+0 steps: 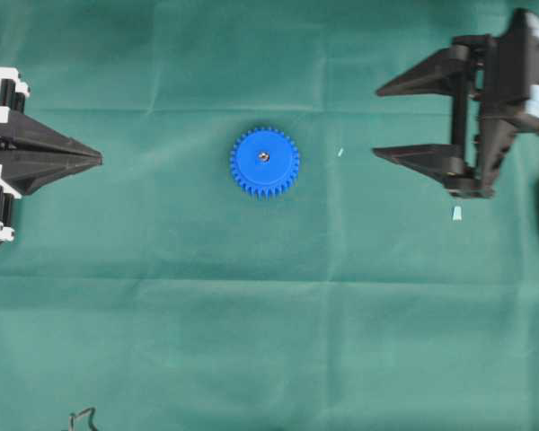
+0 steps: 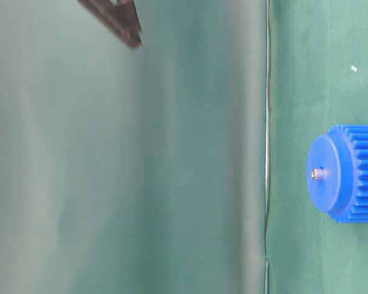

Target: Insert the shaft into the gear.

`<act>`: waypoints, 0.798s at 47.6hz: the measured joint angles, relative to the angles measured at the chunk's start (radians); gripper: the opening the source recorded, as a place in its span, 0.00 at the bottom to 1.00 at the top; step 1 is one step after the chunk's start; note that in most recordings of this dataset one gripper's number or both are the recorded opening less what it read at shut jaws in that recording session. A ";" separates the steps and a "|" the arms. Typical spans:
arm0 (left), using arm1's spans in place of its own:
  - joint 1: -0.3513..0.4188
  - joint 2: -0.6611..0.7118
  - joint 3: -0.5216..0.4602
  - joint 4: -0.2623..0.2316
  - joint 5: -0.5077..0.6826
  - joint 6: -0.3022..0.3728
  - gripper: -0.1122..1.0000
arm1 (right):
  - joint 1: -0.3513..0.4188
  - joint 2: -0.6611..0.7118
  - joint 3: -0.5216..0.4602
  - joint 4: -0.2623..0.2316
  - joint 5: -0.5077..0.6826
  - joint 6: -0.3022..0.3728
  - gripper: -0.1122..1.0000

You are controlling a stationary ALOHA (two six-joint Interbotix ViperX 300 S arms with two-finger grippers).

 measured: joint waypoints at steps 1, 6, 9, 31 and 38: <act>0.002 0.000 0.000 0.000 -0.002 0.000 0.10 | 0.000 -0.015 0.011 0.000 -0.002 0.000 0.91; 0.002 0.000 -0.002 0.000 0.000 0.000 0.10 | 0.000 -0.051 0.046 0.000 -0.006 0.000 0.91; 0.002 0.002 0.000 0.000 0.000 0.000 0.10 | 0.000 -0.060 0.063 0.000 -0.012 0.000 0.91; 0.002 0.003 0.000 0.002 0.000 0.000 0.10 | 0.000 -0.063 0.081 0.000 -0.021 0.000 0.91; 0.000 0.005 0.000 0.002 0.000 0.000 0.10 | 0.000 -0.063 0.081 0.000 -0.021 0.000 0.91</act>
